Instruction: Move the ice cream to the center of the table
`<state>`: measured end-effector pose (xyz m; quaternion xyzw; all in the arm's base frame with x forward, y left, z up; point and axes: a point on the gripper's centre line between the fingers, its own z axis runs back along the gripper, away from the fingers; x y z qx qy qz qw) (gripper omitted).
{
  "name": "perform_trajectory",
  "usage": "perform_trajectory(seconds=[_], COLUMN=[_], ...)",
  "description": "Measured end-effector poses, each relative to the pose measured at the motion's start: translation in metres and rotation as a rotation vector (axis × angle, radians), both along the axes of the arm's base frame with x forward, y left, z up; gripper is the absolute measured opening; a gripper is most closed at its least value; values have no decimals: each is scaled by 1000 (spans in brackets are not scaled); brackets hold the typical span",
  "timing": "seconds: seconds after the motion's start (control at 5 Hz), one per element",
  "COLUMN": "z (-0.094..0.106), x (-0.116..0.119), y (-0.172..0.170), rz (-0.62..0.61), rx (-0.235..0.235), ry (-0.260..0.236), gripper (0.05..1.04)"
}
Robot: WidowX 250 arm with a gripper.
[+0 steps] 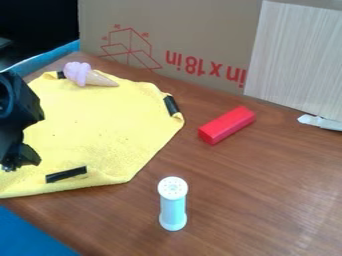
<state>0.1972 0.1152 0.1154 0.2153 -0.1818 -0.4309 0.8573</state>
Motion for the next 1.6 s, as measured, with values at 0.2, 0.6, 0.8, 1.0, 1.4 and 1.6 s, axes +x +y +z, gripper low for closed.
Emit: perform_trajectory(seconds=[0.2, 0.6, 0.8, 1.0, 1.4, 1.6], z=[-3, 40, 56, 57, 42, 39], x=[-2, 43, 67, 96, 138, 149], y=[-1, 12, 27, 43, 75, 86], rz=[2, 73, 140, 189, 183, 162], rx=[-14, -199, -254, -302, -236, -209], ry=[15, 60, 62, 115, 141, 138], gripper=[1001, 1000, 1000, 1000, 1000, 1000])
